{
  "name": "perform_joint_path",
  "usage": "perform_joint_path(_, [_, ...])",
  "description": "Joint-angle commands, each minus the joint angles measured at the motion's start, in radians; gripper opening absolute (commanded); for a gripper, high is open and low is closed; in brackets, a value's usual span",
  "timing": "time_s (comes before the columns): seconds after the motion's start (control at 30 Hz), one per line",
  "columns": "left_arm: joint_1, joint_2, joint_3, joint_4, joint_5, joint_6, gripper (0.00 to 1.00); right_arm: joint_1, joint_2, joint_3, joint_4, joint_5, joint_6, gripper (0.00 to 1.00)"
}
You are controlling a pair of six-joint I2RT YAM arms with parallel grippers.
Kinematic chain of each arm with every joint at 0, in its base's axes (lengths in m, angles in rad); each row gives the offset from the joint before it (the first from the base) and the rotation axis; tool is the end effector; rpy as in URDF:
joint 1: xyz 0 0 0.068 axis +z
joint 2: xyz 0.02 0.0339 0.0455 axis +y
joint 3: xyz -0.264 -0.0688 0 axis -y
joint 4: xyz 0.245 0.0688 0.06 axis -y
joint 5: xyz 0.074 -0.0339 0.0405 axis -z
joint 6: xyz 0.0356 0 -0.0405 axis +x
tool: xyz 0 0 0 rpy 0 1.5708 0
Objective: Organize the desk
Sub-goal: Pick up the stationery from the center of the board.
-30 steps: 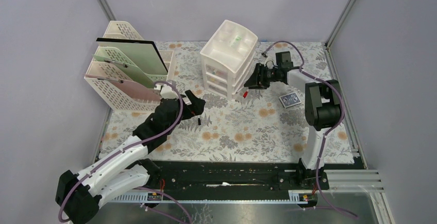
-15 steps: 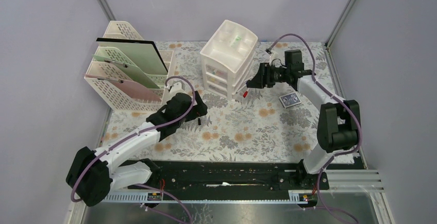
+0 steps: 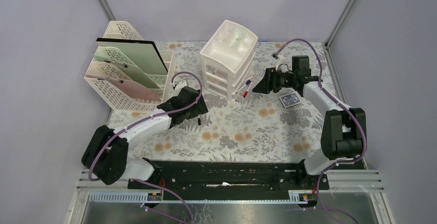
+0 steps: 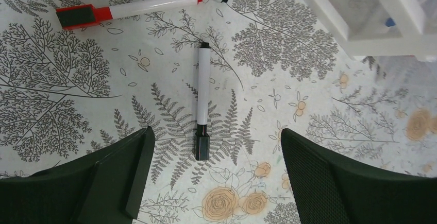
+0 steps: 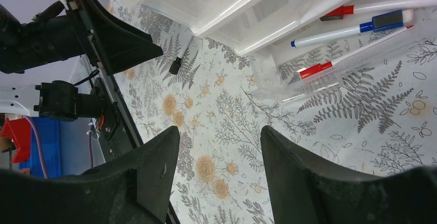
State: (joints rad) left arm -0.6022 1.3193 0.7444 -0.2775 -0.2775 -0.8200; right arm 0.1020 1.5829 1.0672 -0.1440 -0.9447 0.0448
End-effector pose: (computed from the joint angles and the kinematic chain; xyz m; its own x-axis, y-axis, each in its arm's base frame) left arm 0.2229 -0.1414 0.2048 -0.7129 -0.3632 -0.5998 -0.1833 0.9222 -0.3405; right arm 0.3362 0.0634 0.2507 -0.6403 -0.0392 -0.7671 -0.6686 0.5200 0.5315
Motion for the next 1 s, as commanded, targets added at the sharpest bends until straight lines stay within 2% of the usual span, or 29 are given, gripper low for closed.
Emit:
perform_joint_path(0.0, [0.019, 0.079, 0.094, -0.04, 0.018, 0.018, 0.95, -0.009, -0.047, -0.008, 0.038, -0.029, -0.014, 0.66])
perform_joint_path(0.07, [0.022, 0.128, 0.119, -0.061, 0.019, 0.031, 0.93, -0.01, -0.047, -0.01, 0.04, -0.031, -0.014, 0.66])
perform_joint_path(0.13, [0.023, 0.169, 0.143, -0.089, 0.002, 0.032, 0.86, -0.01, -0.048, -0.013, 0.042, -0.031, -0.014, 0.66])
perform_joint_path(0.33, [0.022, 0.313, 0.245, -0.216, -0.036, 0.012, 0.52, -0.015, -0.046, -0.018, 0.05, -0.035, -0.011, 0.66])
perform_joint_path(0.8, [0.023, 0.427, 0.293, -0.231, -0.004, 0.055, 0.35, -0.016, -0.047, -0.016, 0.058, -0.047, -0.002, 0.66])
perform_joint_path(0.87, [0.022, 0.433, 0.294, -0.231, -0.004, 0.065, 0.3, -0.017, -0.05, -0.016, 0.058, -0.055, -0.006, 0.66])
perform_joint_path(0.97, [0.023, 0.434, 0.29, -0.231, 0.0, 0.073, 0.14, -0.016, -0.061, -0.018, 0.057, -0.073, -0.013, 0.66])
